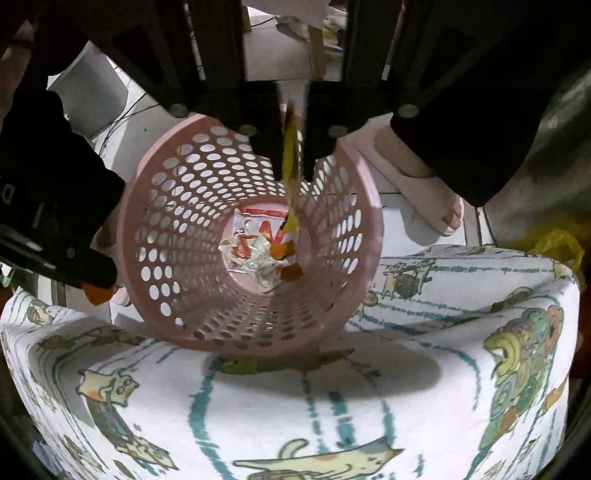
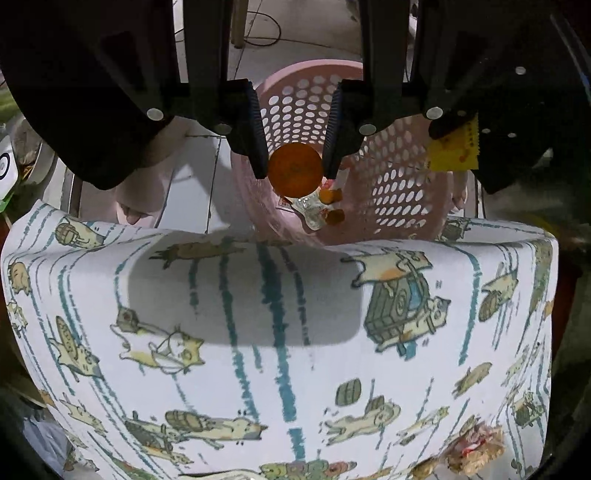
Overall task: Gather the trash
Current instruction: 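Carry both items over the pink basket and open both tools to drop them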
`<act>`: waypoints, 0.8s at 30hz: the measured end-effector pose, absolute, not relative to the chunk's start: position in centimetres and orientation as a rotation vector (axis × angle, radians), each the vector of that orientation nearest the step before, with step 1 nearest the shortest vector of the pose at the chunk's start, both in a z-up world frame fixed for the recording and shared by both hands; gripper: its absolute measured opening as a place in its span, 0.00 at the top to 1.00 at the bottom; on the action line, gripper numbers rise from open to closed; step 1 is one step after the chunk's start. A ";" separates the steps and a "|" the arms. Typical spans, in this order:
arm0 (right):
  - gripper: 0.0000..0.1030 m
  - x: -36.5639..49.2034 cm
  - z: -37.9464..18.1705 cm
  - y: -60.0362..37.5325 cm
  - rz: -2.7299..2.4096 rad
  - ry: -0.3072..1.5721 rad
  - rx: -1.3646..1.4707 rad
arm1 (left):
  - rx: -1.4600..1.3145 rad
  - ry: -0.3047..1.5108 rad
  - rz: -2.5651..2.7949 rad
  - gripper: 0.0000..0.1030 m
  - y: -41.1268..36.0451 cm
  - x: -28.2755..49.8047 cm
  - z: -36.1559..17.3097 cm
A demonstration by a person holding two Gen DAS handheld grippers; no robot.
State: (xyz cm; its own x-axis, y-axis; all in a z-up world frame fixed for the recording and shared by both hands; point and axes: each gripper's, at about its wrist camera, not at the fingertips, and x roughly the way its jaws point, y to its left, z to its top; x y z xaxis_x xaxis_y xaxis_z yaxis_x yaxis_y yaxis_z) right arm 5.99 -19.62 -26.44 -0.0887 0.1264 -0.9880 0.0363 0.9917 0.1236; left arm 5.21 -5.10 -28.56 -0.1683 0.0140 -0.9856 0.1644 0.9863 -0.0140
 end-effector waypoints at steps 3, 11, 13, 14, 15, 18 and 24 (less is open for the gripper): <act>0.69 6.1 -26.9 -20.0 0.068 1.673 0.130 | 0.131 1.747 -0.095 0.41 -4.4 5.2 -28.5; 0.69 6.0 -27.7 -19.7 0.070 1.677 0.118 | 0.093 1.721 -0.077 0.35 -3.1 5.8 -26.8; 0.69 6.1 -28.1 -19.3 0.077 1.669 0.105 | 0.094 1.722 -0.068 0.35 -2.9 5.8 -26.9; 0.69 6.1 -28.4 -19.1 0.080 1.666 0.097 | 0.096 1.725 -0.063 0.35 -2.7 5.8 -27.0; 0.69 6.0 -28.9 -18.8 0.086 1.663 0.091 | 0.098 1.727 -0.058 0.35 -2.6 5.8 -27.1; 0.69 5.7 -30.1 -18.0 0.105 1.660 0.046 | 0.115 1.728 -0.051 0.35 -2.7 5.7 -27.4; 0.69 4.7 -31.8 -17.0 0.107 1.661 0.005 | 0.105 1.730 -0.052 0.35 -2.6 5.8 -27.5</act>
